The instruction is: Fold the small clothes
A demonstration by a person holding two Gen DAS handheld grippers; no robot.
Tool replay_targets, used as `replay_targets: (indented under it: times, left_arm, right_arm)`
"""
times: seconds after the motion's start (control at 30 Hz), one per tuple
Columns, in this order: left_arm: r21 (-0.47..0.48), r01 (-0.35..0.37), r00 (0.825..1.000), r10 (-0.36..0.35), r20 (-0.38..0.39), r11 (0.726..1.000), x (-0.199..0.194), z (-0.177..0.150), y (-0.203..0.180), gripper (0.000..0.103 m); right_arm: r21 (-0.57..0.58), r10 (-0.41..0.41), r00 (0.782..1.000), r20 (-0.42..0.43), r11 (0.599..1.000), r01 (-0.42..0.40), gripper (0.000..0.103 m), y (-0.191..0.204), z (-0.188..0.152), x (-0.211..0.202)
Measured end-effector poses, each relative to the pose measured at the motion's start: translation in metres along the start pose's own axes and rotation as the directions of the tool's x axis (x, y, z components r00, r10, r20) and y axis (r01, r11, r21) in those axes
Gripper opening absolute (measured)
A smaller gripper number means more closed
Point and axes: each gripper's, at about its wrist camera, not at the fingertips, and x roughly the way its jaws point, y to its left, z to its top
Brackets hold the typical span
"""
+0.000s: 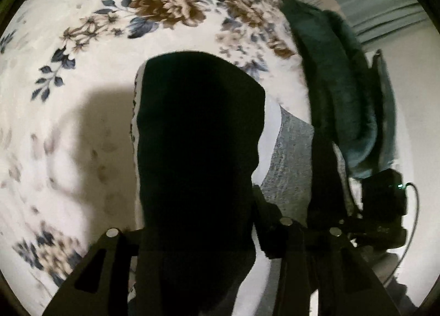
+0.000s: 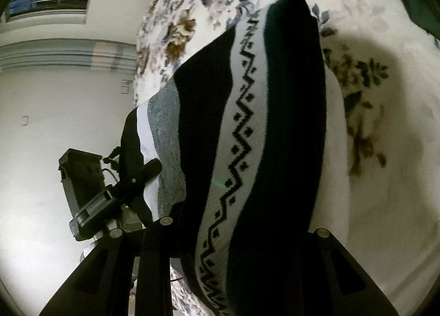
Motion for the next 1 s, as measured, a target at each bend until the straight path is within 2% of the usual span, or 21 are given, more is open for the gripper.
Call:
replay_targets:
  times: [0.1,0.17,0.23,0.27,0.3,0.33,0.37,0.4,0.43,0.5,0.53,0.6,0.67,0.7,0.73,0.8,0.87,0.93,1.0]
  left_arm:
    - [0.003,-0.059,0.998,0.059,0.021,0.998,-0.008,0.001,0.001,0.049]
    - [-0.006,-0.107,0.992,0.107,0.065,0.994,-0.018,-0.004,0.0,0.058]
    - [-0.011,-0.163,0.982,0.163,0.095,0.987,-0.025,-0.007,0.0,0.068]
    - [-0.014,-0.201,0.972,0.201,0.124,0.979,-0.031,-0.01,-0.002,0.077]
    - [-0.017,-0.229,0.963,0.229,0.141,0.973,-0.034,-0.01,-0.003,0.082]
    - [-0.018,-0.258,0.953,0.258,0.156,0.966,-0.038,-0.013,-0.006,0.092]
    - [-0.015,-0.288,0.943,0.286,0.173,0.958,-0.043,-0.017,-0.01,0.097]
    - [-0.01,-0.311,0.933,0.307,0.186,0.95,-0.046,-0.019,-0.013,0.098]
    - [-0.002,-0.342,0.92,0.335,0.203,0.94,-0.052,-0.024,-0.019,0.101]
    - [0.018,-0.393,0.894,0.377,0.241,0.919,-0.063,-0.036,-0.035,0.102]
    - [0.025,-0.41,0.883,0.39,0.261,0.912,-0.069,-0.043,-0.043,0.102]
    - [0.031,-0.441,0.863,0.415,0.29,0.897,-0.076,-0.05,-0.055,0.103]
    - [0.024,-0.481,0.837,0.451,0.311,0.876,-0.087,-0.064,-0.07,0.103]
    - [0.03,-0.488,0.833,0.455,0.314,0.872,-0.093,-0.071,-0.077,0.103]
    - [0.036,-0.496,0.828,0.46,0.319,0.868,-0.101,-0.08,-0.087,0.103]
    - [0.046,-0.501,0.824,0.46,0.332,0.864,-0.114,-0.095,-0.102,0.103]
    - [0.061,-0.521,0.81,0.471,0.35,0.851,-0.134,-0.112,-0.121,0.103]
    - [0.066,-0.519,0.809,0.464,0.36,0.852,-0.15,-0.127,-0.135,0.103]
    - [0.068,-0.503,0.815,0.446,0.371,0.862,-0.174,-0.146,-0.152,0.103]
  right_arm:
    - [-0.036,-0.054,0.998,-0.011,0.998,0.054,0.035,0.027,-0.005,0.016]
    - [-0.057,-0.119,0.993,-0.023,0.991,0.118,0.042,0.03,-0.003,0.008]
    - [-0.083,-0.222,0.975,-0.014,0.972,0.22,0.05,0.044,0.0,0.005]
    - [-0.112,-0.287,0.958,0.01,0.952,0.286,0.054,0.052,-0.003,-0.001]
    - [-0.13,-0.356,0.934,0.033,0.925,0.357,0.065,0.06,-0.004,-0.007]
    - [-0.135,-0.387,0.921,0.047,0.911,0.389,0.07,0.048,-0.015,-0.017]
    - [-0.137,-0.431,0.9,0.063,0.89,0.436,0.072,0.051,-0.021,-0.024]
    - [-0.134,-0.499,0.862,0.086,0.852,0.506,0.078,0.055,-0.028,-0.031]
    - [-0.135,-0.528,0.843,0.107,0.832,0.538,0.088,0.061,-0.034,-0.038]
    - [-0.133,-0.599,0.782,0.171,0.772,0.621,0.103,0.072,-0.045,-0.05]
    - [-0.131,-0.628,0.753,0.197,0.744,0.655,0.103,0.074,-0.053,-0.056]
    - [-0.118,-0.684,0.679,0.266,0.676,0.728,0.103,0.084,-0.076,-0.072]
    - [-0.108,-0.713,0.624,0.319,0.627,0.772,0.103,0.096,-0.103,-0.092]
    - [-0.106,-0.719,0.607,0.339,0.612,0.784,0.103,0.102,-0.114,-0.099]
    - [-0.103,-0.72,0.599,0.351,0.606,0.788,0.103,0.108,-0.124,-0.105]
    - [-0.097,-0.715,0.593,0.369,0.605,0.79,0.103,0.12,-0.144,-0.119]
    - [-0.078,-0.71,0.583,0.396,0.606,0.791,0.103,0.134,-0.167,-0.143]
    - [-0.065,-0.703,0.568,0.428,0.604,0.795,0.103,0.148,-0.19,-0.167]
    - [-0.057,-0.698,0.54,0.47,0.587,0.808,0.103,0.168,-0.216,-0.194]
